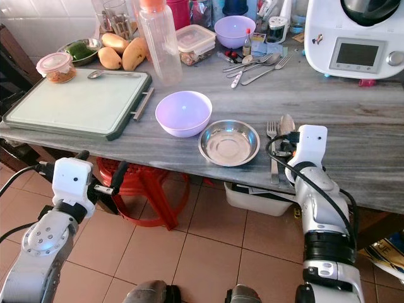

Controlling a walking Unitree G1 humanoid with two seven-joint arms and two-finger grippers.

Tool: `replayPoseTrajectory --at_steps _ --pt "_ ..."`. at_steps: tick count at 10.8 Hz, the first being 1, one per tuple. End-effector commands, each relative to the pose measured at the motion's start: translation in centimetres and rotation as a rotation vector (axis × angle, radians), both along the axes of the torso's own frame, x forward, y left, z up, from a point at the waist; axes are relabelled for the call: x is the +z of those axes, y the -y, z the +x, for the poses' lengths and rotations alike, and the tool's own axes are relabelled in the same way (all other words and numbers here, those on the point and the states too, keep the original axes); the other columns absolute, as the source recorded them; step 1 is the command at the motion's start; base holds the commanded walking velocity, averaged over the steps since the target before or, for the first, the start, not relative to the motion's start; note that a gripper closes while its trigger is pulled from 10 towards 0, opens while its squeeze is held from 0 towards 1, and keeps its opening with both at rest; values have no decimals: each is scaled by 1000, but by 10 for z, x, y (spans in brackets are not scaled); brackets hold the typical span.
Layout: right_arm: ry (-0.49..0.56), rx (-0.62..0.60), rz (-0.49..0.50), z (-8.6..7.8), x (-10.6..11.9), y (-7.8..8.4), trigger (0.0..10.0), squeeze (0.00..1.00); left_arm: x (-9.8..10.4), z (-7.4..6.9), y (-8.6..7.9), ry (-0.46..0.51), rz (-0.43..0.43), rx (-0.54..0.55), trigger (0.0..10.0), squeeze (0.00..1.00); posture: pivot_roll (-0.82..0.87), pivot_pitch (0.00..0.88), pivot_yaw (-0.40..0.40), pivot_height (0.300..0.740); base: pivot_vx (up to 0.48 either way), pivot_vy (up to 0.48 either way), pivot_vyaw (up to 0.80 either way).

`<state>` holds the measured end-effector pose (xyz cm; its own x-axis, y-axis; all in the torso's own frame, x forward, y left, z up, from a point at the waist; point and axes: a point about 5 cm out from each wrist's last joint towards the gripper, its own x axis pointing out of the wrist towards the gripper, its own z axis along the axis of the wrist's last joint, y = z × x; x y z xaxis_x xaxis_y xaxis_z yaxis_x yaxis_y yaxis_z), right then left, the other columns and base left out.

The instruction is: Setting the table

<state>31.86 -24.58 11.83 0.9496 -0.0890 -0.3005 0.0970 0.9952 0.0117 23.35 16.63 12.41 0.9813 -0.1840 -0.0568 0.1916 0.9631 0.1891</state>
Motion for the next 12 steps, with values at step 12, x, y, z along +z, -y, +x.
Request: replayPoseTrajectory --at_steps 12 --pt "218 -5 -77 2 33 6 10000 1000 -4 17 14 38 -66 57 10000 0 24 0 67 740 0 0 0"
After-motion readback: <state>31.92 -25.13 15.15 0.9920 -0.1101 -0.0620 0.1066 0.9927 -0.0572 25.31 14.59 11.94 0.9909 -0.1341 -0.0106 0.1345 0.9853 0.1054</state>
